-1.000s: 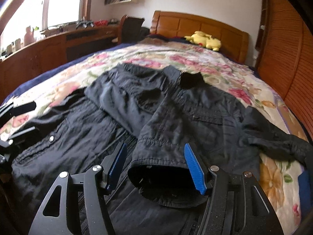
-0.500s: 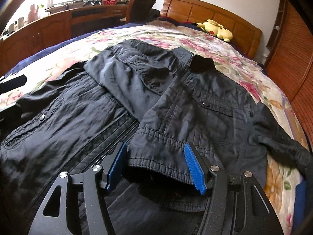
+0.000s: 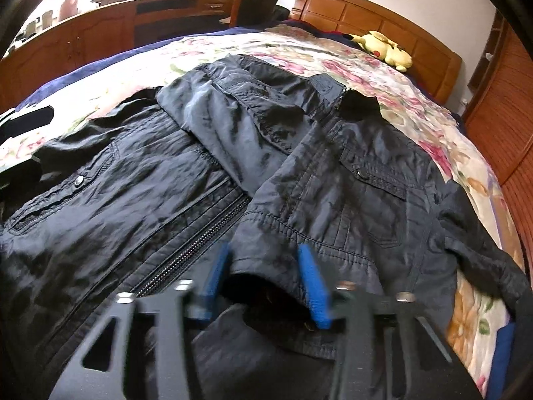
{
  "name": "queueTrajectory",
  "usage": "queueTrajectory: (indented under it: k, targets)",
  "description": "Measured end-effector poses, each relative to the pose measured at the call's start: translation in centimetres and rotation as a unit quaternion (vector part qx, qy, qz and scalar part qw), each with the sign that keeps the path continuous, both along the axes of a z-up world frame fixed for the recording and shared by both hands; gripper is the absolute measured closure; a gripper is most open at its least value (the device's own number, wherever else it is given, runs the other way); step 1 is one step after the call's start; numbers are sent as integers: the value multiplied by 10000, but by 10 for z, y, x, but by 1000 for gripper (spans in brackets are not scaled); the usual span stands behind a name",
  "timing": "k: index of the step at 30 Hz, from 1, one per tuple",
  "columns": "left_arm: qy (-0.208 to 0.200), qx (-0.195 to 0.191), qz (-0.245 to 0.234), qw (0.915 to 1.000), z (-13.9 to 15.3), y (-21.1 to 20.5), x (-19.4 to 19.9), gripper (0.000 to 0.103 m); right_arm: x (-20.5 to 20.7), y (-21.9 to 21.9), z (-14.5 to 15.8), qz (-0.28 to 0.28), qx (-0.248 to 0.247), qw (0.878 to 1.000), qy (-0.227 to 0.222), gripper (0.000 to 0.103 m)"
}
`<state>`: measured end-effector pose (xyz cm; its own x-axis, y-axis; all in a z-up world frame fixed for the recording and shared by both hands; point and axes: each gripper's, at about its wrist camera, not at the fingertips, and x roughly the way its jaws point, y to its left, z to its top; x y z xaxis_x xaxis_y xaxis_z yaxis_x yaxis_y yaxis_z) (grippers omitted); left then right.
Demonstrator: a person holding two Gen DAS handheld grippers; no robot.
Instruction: Fold large clothes
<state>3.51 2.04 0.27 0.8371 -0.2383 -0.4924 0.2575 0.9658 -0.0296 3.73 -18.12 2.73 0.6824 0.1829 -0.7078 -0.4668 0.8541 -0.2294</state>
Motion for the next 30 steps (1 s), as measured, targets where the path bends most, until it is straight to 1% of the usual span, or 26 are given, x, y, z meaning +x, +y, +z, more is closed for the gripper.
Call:
queueTrajectory:
  k: [2,5,8,12,15,19,23,25,28,30]
  targets:
    - [2,2,3,10000,0,0,0,23,-2,-8,7,-225,31,9993,-286,83]
    - [12,1,-7,10000,-1,0,0,23,-2,-22,17,-404,218,9979,-467,89]
    - [10,1,-6,10000,-1,0,0,23,-2,-38,27,-633,354,9949,-704,92]
    - [18,-8,-5,10000,-1,0,0,23,4,-58,37,-1000,458,9901,-871,93]
    - [33,-12,-5,10000,-2,0,0,23,13,-70,38,-1343,307,9857,-970,93]
    - [38,0,-11,10000,-4,0,1,23,30,-87,32,-1686,342,9820,-787,93]
    - [56,-3,-11,10000,-4,1,2,23,38,-97,29,-1828,373,9797,-732,93]
    - [63,-14,-14,10000,-4,1,2,23,41,-99,30,-1904,409,9788,-638,94]
    - [72,-31,-24,10000,-3,3,2,23,44,-102,34,-2068,291,9762,-577,93]
    - [72,-25,-22,10000,-3,3,2,23,54,-109,39,-2205,322,9734,-529,91]
